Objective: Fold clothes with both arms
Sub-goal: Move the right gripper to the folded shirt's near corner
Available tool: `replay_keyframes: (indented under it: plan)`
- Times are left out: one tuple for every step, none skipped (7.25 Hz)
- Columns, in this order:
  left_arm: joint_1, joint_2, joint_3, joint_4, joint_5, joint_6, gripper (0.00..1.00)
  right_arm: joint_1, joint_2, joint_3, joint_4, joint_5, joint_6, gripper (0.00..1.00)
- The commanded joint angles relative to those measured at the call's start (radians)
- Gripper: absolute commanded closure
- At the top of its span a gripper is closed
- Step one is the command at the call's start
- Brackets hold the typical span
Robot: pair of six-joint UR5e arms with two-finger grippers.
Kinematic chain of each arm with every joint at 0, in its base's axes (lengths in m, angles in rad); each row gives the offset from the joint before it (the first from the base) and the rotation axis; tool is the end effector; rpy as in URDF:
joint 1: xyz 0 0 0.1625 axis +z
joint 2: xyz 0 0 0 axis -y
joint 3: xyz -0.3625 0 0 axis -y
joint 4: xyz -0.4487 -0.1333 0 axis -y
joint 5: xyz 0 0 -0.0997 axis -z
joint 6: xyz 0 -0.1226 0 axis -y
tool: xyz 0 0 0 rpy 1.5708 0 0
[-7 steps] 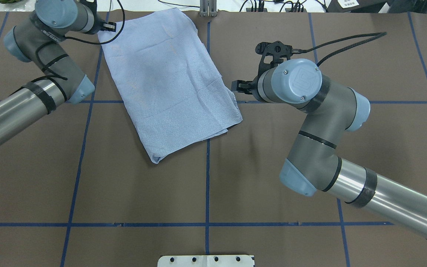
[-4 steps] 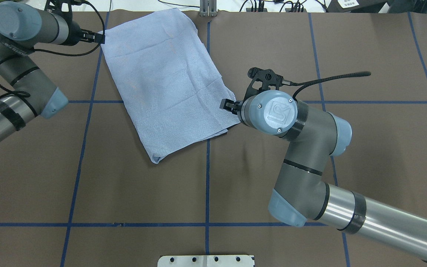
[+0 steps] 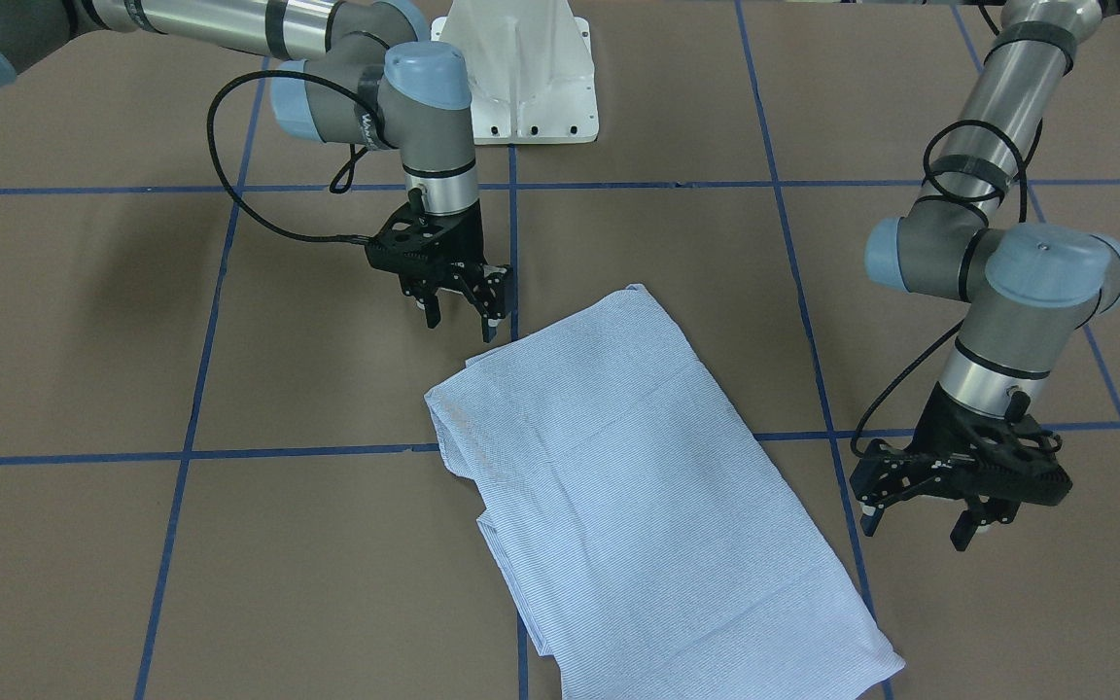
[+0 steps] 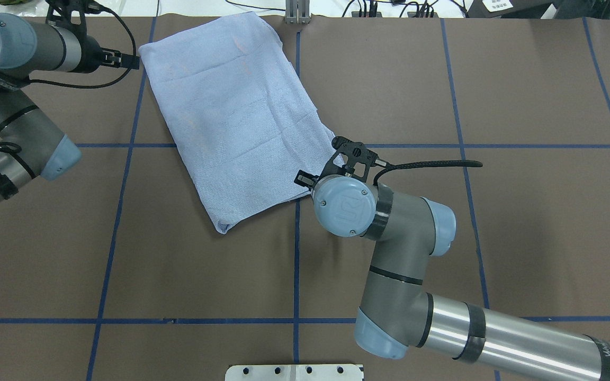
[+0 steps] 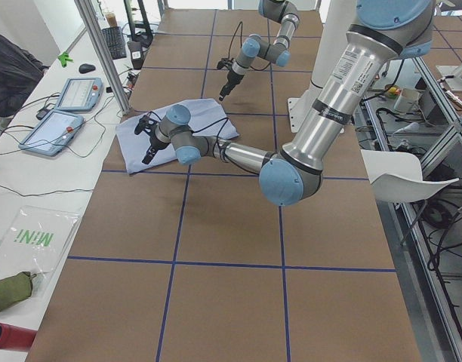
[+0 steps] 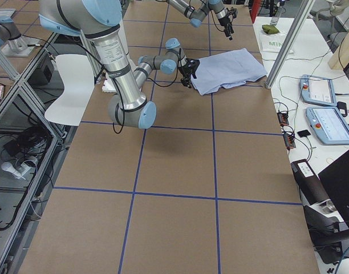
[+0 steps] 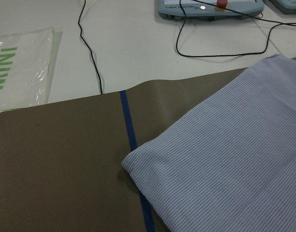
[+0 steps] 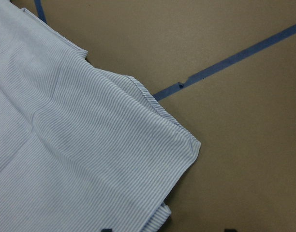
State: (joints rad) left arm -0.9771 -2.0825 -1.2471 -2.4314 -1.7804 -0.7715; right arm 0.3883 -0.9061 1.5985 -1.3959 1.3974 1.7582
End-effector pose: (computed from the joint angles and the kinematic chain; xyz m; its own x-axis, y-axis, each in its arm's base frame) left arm 0.3425 -0.7002 0.3681 0.7034 0.2112 -0.6787 0.2949 0.7821 0.5490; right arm -0.6131 -0.4177 0.1635 0.4961 0.4012 0.7700 -0.5976 0.8011 -0.0324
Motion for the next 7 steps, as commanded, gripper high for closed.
replay_keyframes:
  plan:
    - [0.0,0.002,-0.002,0.0,-0.001,0.0,0.0,-0.005,0.027,-0.051,0.003,-0.029,0.007,0.34]
    - [0.0,0.01,-0.005,-0.002,-0.001,0.0,0.0,-0.005,0.027,-0.052,0.003,-0.04,0.003,0.34]
    - [0.0,0.01,-0.006,-0.002,-0.001,0.0,0.0,-0.003,0.035,-0.064,0.005,-0.056,0.0,0.36]
    - [0.0,0.01,-0.006,-0.002,-0.001,0.0,0.0,-0.003,0.035,-0.066,0.005,-0.076,0.0,0.37]
    - [0.001,0.01,-0.006,-0.002,-0.001,0.0,0.0,-0.002,0.041,-0.081,0.006,-0.089,0.001,0.36]
    - [0.001,0.015,-0.006,-0.003,-0.002,0.0,0.0,-0.002,0.056,-0.089,0.008,-0.101,0.001,0.37]
    - [0.0,0.015,-0.006,-0.003,-0.002,0.0,0.0,-0.002,0.064,-0.107,0.015,-0.106,0.003,0.37]
